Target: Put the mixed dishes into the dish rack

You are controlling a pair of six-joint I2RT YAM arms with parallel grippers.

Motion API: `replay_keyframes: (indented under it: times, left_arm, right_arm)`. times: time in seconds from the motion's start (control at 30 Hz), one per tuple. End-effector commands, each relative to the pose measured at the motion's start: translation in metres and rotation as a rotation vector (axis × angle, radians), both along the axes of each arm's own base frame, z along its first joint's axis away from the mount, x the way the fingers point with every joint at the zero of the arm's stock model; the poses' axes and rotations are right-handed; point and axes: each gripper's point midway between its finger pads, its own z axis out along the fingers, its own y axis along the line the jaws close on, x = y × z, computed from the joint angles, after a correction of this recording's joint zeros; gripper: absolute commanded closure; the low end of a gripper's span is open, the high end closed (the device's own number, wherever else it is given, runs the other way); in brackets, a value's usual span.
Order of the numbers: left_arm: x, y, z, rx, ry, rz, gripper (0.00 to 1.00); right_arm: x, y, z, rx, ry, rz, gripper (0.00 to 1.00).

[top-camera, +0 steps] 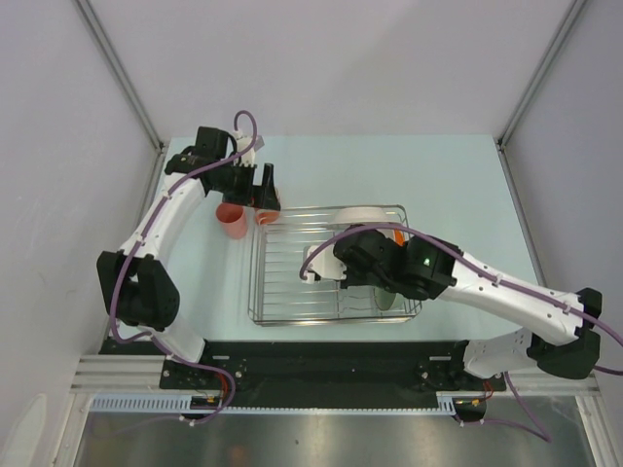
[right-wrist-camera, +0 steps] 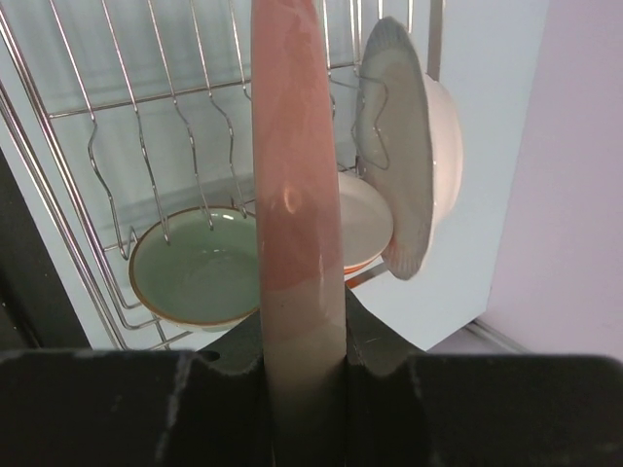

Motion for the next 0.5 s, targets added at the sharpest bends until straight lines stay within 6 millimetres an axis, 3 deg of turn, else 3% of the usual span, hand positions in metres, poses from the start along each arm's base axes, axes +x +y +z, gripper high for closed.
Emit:
replay_keyframes:
  times: [0.0,0.47]
  left_arm:
    - [0.002,-0.002,0.018,-0.006,-0.082,-0.019,0.0]
    - [0.001,-0.002,0.012,-0.004,-0.075,-0.027,0.0]
  right_arm:
    - [0.012,0.012,0.014,0.061,-0.053,-0.003,1.0]
    - [0.025,0.019,-0.012,0.094,0.013,-0.026,1.0]
